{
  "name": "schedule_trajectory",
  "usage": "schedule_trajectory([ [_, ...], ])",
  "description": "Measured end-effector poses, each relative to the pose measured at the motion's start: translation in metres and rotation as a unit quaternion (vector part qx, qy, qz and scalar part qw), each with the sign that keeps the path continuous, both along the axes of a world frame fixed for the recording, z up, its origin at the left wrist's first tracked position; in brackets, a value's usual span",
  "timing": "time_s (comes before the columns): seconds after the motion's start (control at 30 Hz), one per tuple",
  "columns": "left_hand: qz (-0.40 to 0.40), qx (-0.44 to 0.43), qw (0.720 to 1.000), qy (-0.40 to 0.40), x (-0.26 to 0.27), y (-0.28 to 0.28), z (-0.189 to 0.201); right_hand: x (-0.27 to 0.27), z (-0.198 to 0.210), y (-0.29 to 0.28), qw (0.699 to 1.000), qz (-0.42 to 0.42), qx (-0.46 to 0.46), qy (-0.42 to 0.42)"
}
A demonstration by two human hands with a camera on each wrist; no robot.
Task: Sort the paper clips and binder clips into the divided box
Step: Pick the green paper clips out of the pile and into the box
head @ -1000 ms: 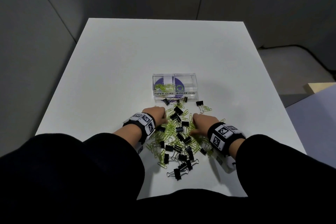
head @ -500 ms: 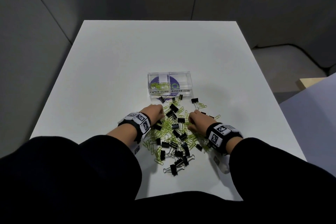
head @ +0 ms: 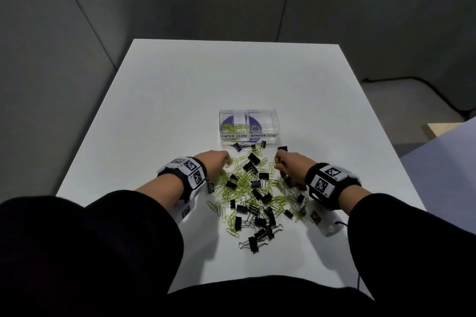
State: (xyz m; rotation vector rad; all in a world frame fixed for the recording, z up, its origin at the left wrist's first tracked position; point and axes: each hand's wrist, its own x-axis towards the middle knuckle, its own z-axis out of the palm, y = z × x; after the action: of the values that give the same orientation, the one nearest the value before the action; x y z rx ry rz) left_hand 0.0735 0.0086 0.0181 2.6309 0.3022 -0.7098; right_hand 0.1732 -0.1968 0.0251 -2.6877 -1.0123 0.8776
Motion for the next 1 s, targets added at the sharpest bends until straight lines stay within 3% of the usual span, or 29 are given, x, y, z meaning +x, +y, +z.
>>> schedule_trajectory([
  [0.27, 0.017, 0.023, 0.997, -0.073, 0.029, 0.038, 0.048, 0.046, 0.062, 0.062, 0.993, 0.021, 0.083, -0.077],
  [0.6, 0.065, -0.005, 0.989, -0.133, 0.078, 0.075, 0.037, 0.054, 0.016, 0.140, 0.988, -0.036, 0.145, -0.026],
  [0.7, 0.075, -0.014, 0.987, -0.141, 0.087, 0.077, 0.025, 0.053, 0.008, 0.144, 0.988, -0.036, 0.148, 0.014],
  [0.83, 0.061, -0.027, 0.985, -0.157, 0.099, 0.069, 0.019, 0.063, 0.010, 0.131, 0.983, -0.039, 0.177, -0.014],
  [1.0, 0.017, -0.040, 0.987, -0.155, 0.115, 0.050, 0.017, 0.069, 0.023, 0.102, 0.993, 0.035, 0.107, -0.016],
])
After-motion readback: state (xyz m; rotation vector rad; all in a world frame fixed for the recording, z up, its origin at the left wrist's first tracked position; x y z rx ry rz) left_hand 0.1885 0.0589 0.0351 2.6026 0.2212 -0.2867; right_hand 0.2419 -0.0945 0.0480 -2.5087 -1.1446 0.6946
